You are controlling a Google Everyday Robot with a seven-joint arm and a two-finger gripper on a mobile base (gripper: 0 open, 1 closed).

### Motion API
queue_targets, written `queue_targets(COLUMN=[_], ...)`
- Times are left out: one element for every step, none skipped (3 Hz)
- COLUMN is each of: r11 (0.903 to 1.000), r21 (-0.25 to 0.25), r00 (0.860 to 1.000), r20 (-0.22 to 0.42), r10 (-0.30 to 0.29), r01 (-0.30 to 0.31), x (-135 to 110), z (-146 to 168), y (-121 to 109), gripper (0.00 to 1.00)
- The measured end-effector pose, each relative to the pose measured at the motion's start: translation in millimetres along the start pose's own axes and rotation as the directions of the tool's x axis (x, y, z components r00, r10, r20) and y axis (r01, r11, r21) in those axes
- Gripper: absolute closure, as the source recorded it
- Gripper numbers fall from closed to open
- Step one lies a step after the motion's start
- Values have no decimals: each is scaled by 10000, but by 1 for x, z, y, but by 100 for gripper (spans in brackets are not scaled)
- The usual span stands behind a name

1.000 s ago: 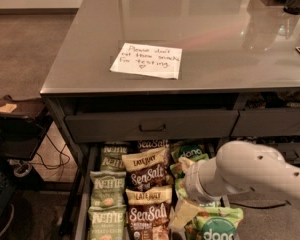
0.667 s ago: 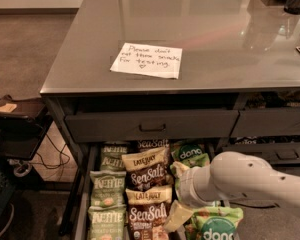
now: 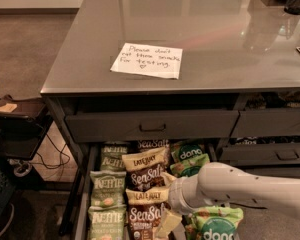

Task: Pick brown chip bag from middle drawer and place on counter

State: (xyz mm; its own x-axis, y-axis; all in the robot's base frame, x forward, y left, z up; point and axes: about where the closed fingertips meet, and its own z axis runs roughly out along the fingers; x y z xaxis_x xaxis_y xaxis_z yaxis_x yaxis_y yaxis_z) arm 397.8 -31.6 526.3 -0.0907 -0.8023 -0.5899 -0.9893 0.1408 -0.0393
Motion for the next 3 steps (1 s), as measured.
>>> queue_targets(r11=[9982, 9957, 9940], r21=[-582, -900, -1055], r00=[9996, 9989, 9973], r20=[249, 436, 706], r10=[-128, -177, -218], r01=[143, 215, 292], x=[13, 28, 38], z=[33, 56, 74], y=[0, -6, -14], gripper=[0, 0, 0])
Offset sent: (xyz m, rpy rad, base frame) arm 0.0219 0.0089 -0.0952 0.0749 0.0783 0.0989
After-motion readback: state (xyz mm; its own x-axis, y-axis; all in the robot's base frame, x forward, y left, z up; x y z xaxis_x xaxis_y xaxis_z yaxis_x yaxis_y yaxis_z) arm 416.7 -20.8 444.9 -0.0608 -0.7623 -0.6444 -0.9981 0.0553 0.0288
